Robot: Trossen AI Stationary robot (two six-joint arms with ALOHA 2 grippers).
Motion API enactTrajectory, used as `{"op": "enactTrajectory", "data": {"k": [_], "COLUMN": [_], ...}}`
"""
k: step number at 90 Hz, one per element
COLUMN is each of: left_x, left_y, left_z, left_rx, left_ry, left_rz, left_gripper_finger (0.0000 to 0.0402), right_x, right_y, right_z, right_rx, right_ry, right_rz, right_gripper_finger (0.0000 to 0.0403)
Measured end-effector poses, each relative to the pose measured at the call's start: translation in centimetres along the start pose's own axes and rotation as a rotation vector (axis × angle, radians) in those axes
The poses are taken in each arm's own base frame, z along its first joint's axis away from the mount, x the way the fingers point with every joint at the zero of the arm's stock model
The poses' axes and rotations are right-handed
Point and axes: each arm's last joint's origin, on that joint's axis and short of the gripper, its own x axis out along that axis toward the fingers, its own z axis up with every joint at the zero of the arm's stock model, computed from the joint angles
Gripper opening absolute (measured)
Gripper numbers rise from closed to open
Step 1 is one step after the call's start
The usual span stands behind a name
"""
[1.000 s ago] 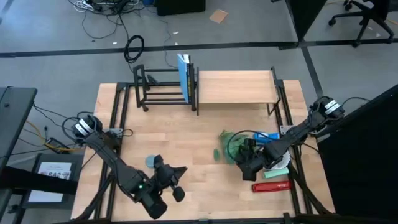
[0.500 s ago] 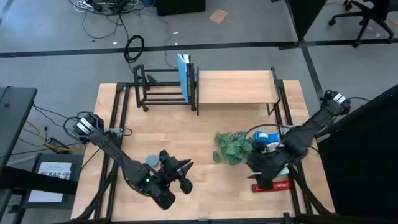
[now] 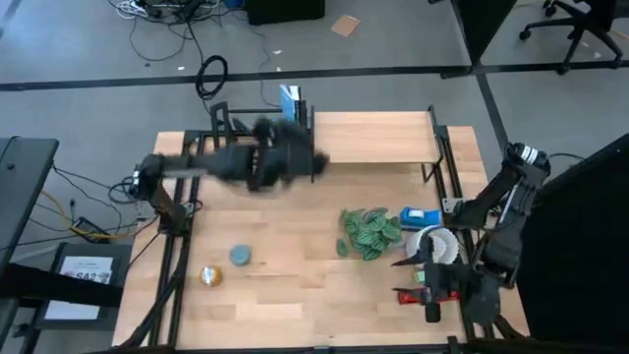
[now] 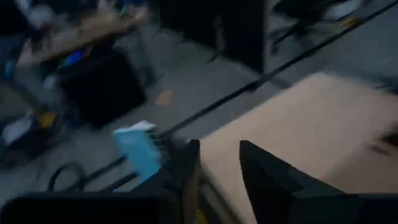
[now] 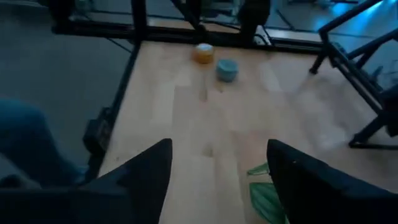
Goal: Stock shelves
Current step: Remove the blue book from the black book shelf
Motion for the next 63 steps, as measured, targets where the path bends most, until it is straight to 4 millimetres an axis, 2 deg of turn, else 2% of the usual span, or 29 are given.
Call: {"op": "enactTrajectory", "data": {"k": [7, 14, 27, 46, 63], "left_x": [3.3, 6.2, 9.5, 11.5, 11.6], "left_y": [2.3, 3.7, 4.8, 4.4, 4.3], "left_z": [0.2, 0.1, -0.9, -2.2, -2.4], "left_rx": [-0.046, -0.099, -0.124, -0.112, -0.103], "left_ry": [0.092, 0.159, 0.227, 0.268, 0.273], "left_rz": [0.013, 0.018, 0.055, 0.095, 0.097], "left_gripper_finger": [0.0151, 0.0182, 0.022, 0.0221, 0.0166], "right_x": [0.8, 1.3, 1.6, 1.6, 1.6], "right_y": [0.7, 1.1, 1.4, 1.4, 1.4], "right_z": [-0.6, -1.1, -1.4, -1.3, -1.3], "right_rx": [-0.012, -0.01, 0.011, 0.014, 0.023], "right_ry": [0.016, 0.026, 0.033, 0.032, 0.027], "right_rz": [-0.017, -0.029, -0.035, -0.035, -0.034], "right_gripper_finger": [0.0223, 0.022, 0.0215, 0.0214, 0.0209]}}
